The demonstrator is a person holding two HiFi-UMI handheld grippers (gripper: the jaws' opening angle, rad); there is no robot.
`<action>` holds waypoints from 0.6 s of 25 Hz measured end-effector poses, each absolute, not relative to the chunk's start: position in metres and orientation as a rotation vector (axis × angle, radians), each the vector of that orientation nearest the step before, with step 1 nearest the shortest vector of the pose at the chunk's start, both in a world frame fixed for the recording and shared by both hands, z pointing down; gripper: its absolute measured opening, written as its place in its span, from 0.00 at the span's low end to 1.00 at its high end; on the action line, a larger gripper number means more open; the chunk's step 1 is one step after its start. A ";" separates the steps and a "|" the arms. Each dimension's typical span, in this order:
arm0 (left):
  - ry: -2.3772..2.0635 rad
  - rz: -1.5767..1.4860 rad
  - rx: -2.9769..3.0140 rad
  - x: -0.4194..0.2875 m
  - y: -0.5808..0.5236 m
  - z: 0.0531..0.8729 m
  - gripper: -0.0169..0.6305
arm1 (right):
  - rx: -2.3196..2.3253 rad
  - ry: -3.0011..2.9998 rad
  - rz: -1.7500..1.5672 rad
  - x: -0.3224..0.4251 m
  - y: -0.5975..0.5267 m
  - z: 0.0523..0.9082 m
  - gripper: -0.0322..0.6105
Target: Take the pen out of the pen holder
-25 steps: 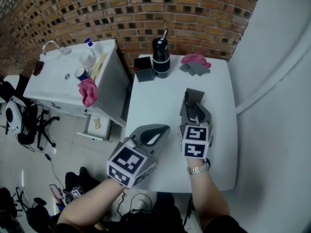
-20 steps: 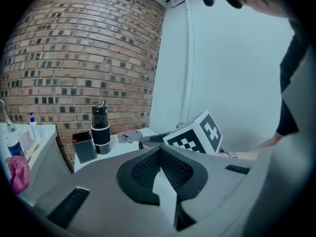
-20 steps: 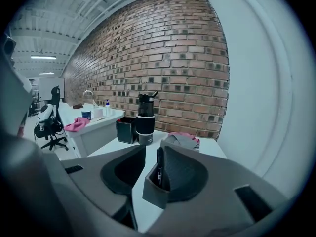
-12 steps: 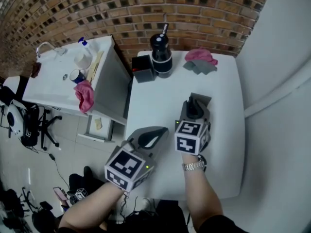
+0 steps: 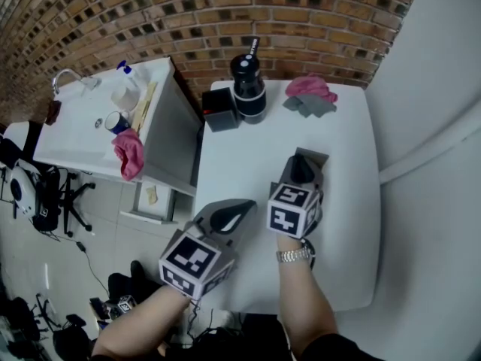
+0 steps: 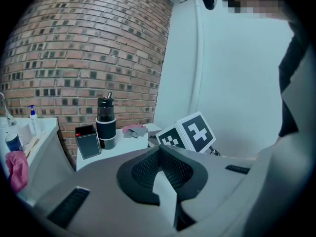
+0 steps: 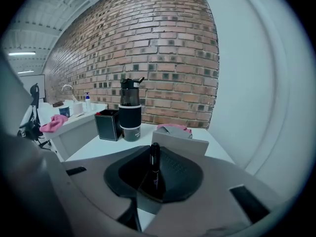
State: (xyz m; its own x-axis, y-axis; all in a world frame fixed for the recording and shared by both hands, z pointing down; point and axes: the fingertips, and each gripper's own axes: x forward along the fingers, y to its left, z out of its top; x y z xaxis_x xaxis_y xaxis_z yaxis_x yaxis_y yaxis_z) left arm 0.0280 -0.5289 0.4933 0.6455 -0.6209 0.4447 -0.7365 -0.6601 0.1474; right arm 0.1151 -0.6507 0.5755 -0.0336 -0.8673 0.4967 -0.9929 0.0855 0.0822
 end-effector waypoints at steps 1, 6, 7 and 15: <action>-1.086 0.517 2.551 0.027 -0.529 0.493 0.03 | 1.835 -1.948 0.403 0.115 -0.651 0.575 0.16; -1.072 0.503 2.562 0.028 -0.528 0.489 0.03 | 1.842 -1.963 0.380 0.118 -0.646 0.564 0.16; -1.071 0.498 2.565 0.028 -0.527 0.488 0.03 | 1.843 -1.970 0.372 0.118 -0.644 0.560 0.16; -1.075 0.453 2.607 0.033 -0.504 0.463 0.03 | 1.856 -2.017 0.289 0.127 -0.614 0.520 0.16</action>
